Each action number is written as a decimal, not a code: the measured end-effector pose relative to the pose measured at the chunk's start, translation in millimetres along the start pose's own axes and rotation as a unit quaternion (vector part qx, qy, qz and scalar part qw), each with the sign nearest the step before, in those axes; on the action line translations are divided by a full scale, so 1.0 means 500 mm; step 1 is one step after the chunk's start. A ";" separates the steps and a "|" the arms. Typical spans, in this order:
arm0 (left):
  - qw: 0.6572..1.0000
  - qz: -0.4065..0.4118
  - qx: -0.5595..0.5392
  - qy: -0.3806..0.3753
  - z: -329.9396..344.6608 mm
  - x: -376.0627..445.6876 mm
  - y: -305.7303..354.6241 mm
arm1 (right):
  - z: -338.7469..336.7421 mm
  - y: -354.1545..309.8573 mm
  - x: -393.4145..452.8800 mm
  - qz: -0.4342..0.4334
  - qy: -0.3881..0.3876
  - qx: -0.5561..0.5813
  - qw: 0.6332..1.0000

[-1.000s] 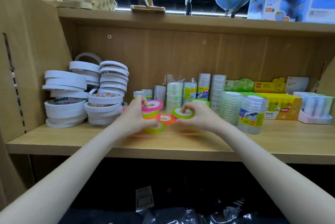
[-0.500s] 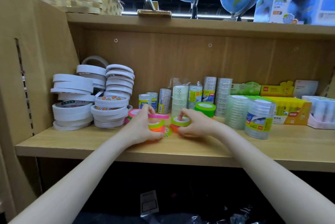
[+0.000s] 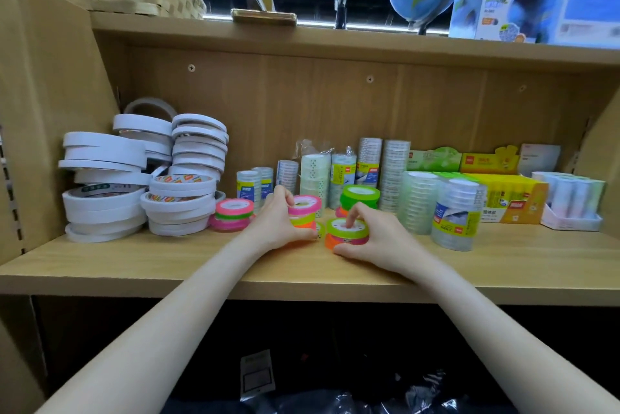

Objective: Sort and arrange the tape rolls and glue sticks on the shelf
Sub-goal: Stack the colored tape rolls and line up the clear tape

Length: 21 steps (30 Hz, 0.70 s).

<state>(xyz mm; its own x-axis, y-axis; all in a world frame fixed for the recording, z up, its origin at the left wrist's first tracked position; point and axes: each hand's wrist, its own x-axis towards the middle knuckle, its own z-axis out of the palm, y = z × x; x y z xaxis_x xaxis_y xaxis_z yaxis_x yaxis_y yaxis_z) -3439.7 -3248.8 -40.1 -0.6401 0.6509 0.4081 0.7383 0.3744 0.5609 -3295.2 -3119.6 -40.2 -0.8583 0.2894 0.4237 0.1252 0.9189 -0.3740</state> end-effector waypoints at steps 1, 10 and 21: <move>1.000 0.005 -0.006 -0.004 0.000 0.002 0.001 | -0.005 0.003 0.001 0.009 0.014 0.009 1.000; 0.996 0.003 -0.075 -0.055 -0.022 -0.009 -0.016 | -0.059 -0.062 0.090 -0.024 0.072 0.105 0.992; 0.974 -0.037 -0.217 -0.053 -0.019 -0.007 -0.020 | -0.028 -0.056 0.122 0.025 -0.052 0.314 0.948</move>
<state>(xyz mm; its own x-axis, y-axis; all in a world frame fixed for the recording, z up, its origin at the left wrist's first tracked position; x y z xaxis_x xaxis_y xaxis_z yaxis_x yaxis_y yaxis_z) -3446.9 -3261.0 -40.0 -0.6454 0.7058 0.2921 0.5179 0.1232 0.8466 -3344.1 -3124.0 8.0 -0.9074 0.2712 0.3210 -0.1256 0.5540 -0.8230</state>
